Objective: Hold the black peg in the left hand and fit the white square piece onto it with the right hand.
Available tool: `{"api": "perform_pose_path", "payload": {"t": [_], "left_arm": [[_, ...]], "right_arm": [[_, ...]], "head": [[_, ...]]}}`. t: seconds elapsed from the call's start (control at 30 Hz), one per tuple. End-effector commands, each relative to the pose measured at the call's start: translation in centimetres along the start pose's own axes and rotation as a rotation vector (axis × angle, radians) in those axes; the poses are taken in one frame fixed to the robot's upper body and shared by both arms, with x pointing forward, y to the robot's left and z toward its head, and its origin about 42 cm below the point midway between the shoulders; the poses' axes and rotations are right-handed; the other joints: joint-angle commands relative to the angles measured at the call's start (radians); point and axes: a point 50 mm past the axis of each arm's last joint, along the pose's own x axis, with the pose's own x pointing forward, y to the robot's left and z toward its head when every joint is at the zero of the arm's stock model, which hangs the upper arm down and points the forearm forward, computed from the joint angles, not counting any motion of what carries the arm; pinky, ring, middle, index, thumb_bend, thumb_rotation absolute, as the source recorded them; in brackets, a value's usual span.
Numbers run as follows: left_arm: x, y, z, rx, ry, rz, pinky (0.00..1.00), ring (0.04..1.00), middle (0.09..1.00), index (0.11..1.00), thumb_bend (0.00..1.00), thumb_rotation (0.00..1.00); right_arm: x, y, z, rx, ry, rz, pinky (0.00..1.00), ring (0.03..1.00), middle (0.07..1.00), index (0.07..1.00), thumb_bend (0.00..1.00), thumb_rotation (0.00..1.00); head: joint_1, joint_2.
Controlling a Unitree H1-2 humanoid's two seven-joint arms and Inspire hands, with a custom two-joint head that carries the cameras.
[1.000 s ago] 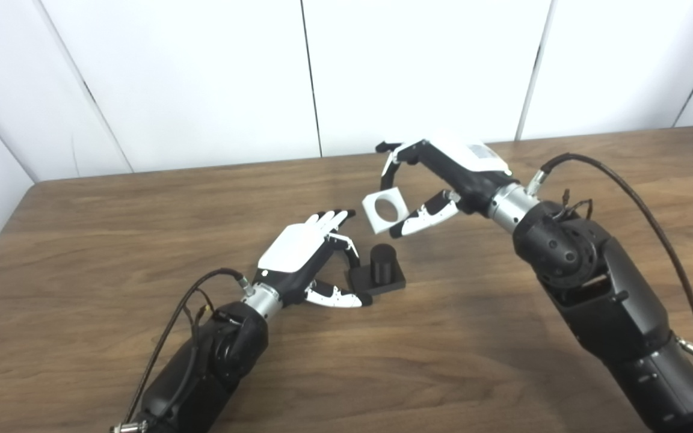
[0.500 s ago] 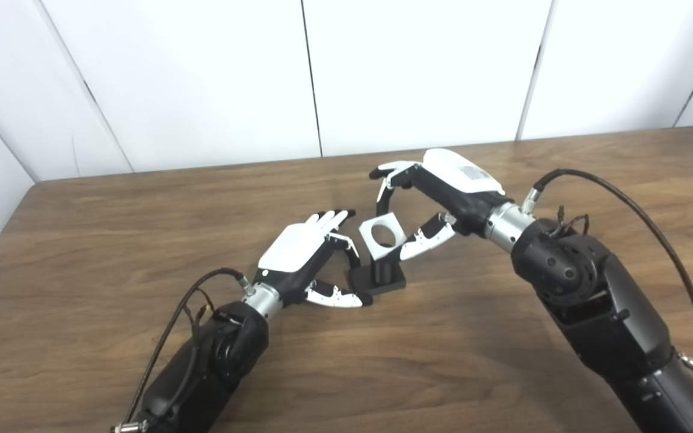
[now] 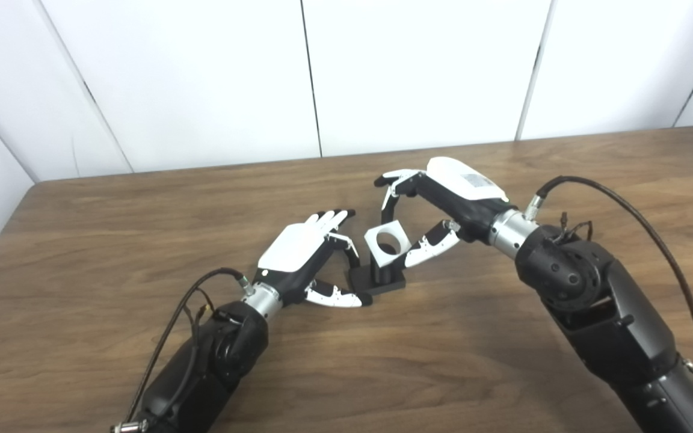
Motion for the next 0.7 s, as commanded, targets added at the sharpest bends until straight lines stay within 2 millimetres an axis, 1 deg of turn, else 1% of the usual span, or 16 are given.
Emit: {"api": "perform_pose_path", "payload": {"t": [0.0,0.37,0.5,0.67], "left_arm": [[-2.2,-2.9,-2.6,0.050,0.125,-0.170,1.00,1.000,1.000,0.644,0.92,0.40],[-2.2,-3.2,-2.1,0.050,0.119,-0.168,1.00,1.000,1.000,0.641,0.93,0.41],[-2.2,-3.3,-1.8,0.047,0.120,-0.166,1.00,1.000,1.000,0.640,0.92,0.39],[-2.3,-3.3,-1.8,0.048,0.119,-0.166,1.00,1.000,1.000,0.641,0.92,0.39]], "right_arm": [[0.6,-1.6,1.0,-0.042,-0.059,-0.042,0.75,0.864,0.853,0.489,0.52,0.15],[2.2,-0.4,0.4,-0.048,-0.033,-0.010,0.74,0.864,0.846,0.488,0.52,0.15],[3.0,0.2,0.2,-0.034,-0.025,0.003,0.78,0.860,0.846,0.488,0.52,0.15],[3.4,0.9,0.1,-0.043,-0.024,0.010,0.78,0.847,0.841,0.487,0.52,0.15]], "head": [[0.000,0.001],[0.005,0.007],[0.007,0.008],[0.006,0.008]]}}
